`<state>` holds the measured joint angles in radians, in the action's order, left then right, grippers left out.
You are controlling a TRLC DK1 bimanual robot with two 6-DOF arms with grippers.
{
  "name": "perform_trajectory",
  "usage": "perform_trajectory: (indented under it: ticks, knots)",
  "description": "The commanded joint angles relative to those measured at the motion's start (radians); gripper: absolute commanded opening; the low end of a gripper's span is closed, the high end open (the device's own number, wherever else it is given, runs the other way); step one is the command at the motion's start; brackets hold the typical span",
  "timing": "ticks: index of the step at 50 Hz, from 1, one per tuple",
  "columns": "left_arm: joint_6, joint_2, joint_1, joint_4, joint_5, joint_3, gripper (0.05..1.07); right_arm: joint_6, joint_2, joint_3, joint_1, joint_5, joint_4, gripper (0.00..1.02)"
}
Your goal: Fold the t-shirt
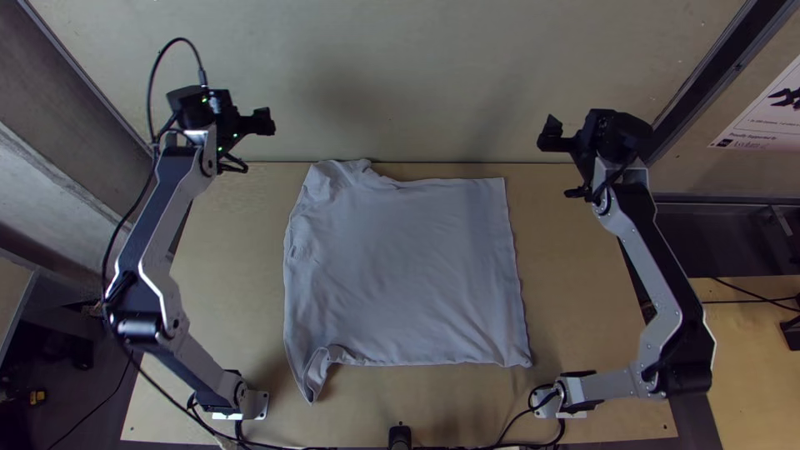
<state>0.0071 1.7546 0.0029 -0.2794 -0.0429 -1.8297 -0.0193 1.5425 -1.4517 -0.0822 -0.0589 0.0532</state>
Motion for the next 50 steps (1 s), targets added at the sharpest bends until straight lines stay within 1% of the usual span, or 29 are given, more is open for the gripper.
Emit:
perform_trajectory:
  ticks: [1, 4, 10, 13, 20, 23, 27, 32, 43, 48, 50]
  knots:
    - [-0.015, 0.075, -0.023, -0.061, 0.000, -0.114, 1.03, -0.024, 0.047, -0.049, -0.019, 0.004, 0.019, 0.99]
    - [-0.015, 0.112, -0.034, -0.067, 0.001, -0.137, 1.03, -0.027, 0.064, -0.056, -0.025, 0.005, 0.020, 0.99]
    - [-0.016, 0.207, -0.061, -0.135, 0.000, -0.220, 1.03, -0.076, 0.093, -0.058, -0.028, 0.004, 0.022, 0.99]
    - [-0.025, 0.266, -0.064, -0.175, 0.001, -0.276, 1.03, -0.087, 0.116, -0.065, -0.028, 0.005, 0.030, 0.99]
    - [-0.042, 0.384, -0.067, -0.225, 0.000, -0.395, 1.01, -0.100, 0.185, -0.121, -0.028, 0.004, 0.097, 0.99]
    - [-0.042, 0.418, -0.069, -0.227, 0.001, -0.416, 1.02, -0.126, 0.220, -0.156, -0.027, 0.004, 0.140, 0.99]
    - [-0.035, 0.464, -0.069, -0.228, 0.001, -0.433, 1.02, -0.192, 0.265, -0.203, -0.018, 0.004, 0.208, 0.99]
    - [-0.029, 0.514, -0.070, -0.228, 0.008, -0.436, 1.02, -0.246, 0.306, -0.251, -0.011, 0.005, 0.258, 0.99]
    - [-0.042, 0.599, -0.080, -0.231, 0.008, -0.441, 1.01, -0.272, 0.321, -0.263, -0.014, 0.011, 0.269, 0.99]
    - [-0.048, 0.618, -0.087, -0.234, 0.008, -0.444, 1.01, -0.294, 0.338, -0.286, -0.014, 0.011, 0.312, 0.99]
    - [-0.048, 0.628, -0.090, -0.234, 0.008, -0.445, 0.96, -0.301, 0.344, -0.291, -0.016, 0.011, 0.324, 0.99]
